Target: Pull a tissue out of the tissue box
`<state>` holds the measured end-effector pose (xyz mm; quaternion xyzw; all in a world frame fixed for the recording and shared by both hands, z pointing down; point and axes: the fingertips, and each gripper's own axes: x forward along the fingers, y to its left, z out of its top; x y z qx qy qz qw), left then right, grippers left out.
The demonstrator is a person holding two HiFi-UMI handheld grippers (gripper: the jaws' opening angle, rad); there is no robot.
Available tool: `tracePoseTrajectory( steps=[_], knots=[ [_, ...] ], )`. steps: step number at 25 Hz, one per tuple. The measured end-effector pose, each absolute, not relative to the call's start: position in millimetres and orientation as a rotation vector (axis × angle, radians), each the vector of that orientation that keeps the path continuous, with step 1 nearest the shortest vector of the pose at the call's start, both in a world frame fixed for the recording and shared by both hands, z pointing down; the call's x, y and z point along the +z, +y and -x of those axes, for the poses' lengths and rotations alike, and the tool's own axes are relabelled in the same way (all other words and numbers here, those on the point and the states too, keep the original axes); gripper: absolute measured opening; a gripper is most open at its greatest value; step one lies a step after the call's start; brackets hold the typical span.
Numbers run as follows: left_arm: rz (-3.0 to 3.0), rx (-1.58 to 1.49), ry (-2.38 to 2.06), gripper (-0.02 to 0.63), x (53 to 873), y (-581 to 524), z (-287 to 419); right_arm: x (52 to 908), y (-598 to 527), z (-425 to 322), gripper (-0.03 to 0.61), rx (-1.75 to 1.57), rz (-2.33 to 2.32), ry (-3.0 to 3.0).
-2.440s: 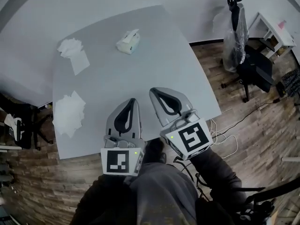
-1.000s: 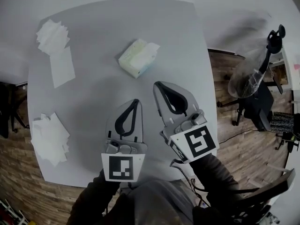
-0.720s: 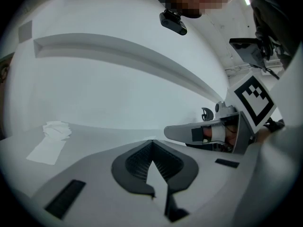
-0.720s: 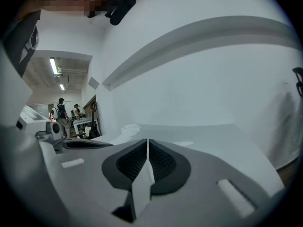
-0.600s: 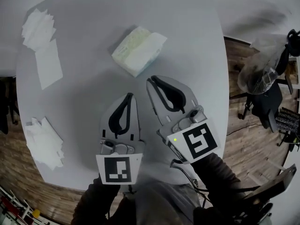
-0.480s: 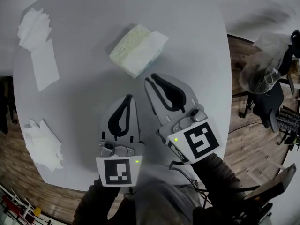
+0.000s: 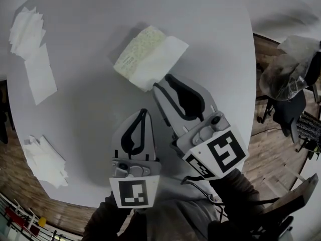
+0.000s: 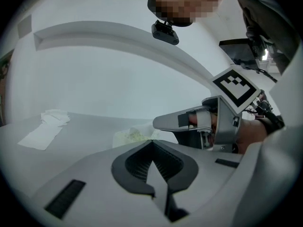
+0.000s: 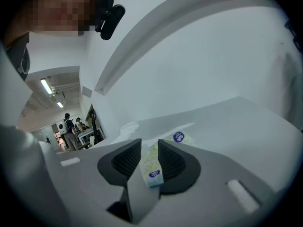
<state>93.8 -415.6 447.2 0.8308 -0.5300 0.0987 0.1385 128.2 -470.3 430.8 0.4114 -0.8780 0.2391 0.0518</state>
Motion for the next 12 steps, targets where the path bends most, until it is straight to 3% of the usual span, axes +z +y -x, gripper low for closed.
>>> tracePoseTrajectory(
  steps=[12],
  knots=[
    [-2.385,0.272,-1.493,-0.002,464,-422,-95,457,-484,-120,0.091,0.95,-1.244,-2.649]
  ],
)
